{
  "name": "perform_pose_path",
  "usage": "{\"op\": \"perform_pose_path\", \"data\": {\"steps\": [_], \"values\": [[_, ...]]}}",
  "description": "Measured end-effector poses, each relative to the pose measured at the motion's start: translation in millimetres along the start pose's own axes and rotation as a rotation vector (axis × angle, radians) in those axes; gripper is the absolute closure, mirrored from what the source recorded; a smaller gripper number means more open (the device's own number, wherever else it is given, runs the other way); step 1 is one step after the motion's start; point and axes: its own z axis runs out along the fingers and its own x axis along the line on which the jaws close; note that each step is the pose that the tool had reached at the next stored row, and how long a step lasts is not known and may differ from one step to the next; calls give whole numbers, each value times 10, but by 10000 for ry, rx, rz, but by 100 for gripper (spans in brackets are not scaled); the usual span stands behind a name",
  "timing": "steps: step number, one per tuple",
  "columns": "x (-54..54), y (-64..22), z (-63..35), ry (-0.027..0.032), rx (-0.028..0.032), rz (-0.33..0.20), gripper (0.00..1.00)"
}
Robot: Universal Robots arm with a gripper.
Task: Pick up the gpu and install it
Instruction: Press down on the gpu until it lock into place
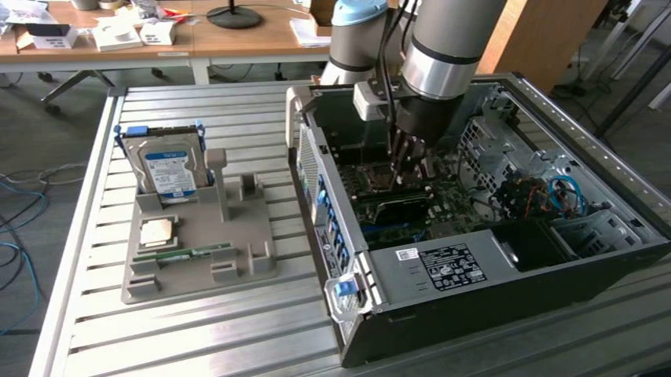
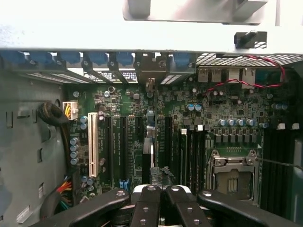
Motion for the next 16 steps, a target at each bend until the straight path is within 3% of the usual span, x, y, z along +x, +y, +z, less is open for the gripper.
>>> {"op": "perform_pose_path", "data": {"steps": [16], "values": [[-32,44,114,2,1,10,89]]}}
